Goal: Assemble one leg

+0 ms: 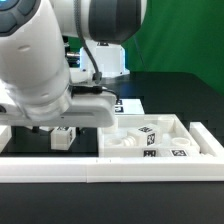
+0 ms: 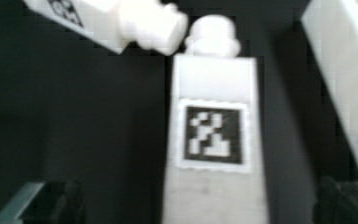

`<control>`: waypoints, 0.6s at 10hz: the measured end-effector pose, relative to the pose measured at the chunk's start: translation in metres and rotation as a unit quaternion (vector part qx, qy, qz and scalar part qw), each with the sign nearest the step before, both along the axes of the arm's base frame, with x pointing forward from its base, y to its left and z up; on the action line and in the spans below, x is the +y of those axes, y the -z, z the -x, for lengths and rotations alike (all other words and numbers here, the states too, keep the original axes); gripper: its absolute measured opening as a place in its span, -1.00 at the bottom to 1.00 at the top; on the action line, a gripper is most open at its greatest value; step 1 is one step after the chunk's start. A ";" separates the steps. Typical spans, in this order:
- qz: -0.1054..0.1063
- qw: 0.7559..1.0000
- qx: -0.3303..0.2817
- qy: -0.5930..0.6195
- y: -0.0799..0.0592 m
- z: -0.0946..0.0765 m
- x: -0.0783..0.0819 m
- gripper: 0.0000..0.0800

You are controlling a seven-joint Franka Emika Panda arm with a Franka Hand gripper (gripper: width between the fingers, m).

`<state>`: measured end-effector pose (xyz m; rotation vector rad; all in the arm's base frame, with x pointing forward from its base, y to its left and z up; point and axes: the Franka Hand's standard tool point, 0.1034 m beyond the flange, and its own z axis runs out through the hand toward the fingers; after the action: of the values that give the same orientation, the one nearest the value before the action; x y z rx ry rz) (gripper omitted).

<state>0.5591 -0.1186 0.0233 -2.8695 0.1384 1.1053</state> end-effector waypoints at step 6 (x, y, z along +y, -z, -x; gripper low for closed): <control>-0.019 0.994 0.111 -0.008 0.011 0.018 0.011 0.62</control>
Offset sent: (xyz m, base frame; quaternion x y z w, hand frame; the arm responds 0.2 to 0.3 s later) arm 0.0090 0.0043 -0.0006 -0.0052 -0.1182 0.0060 0.9930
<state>0.5414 -0.1073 0.0121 -2.7121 0.1031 1.4135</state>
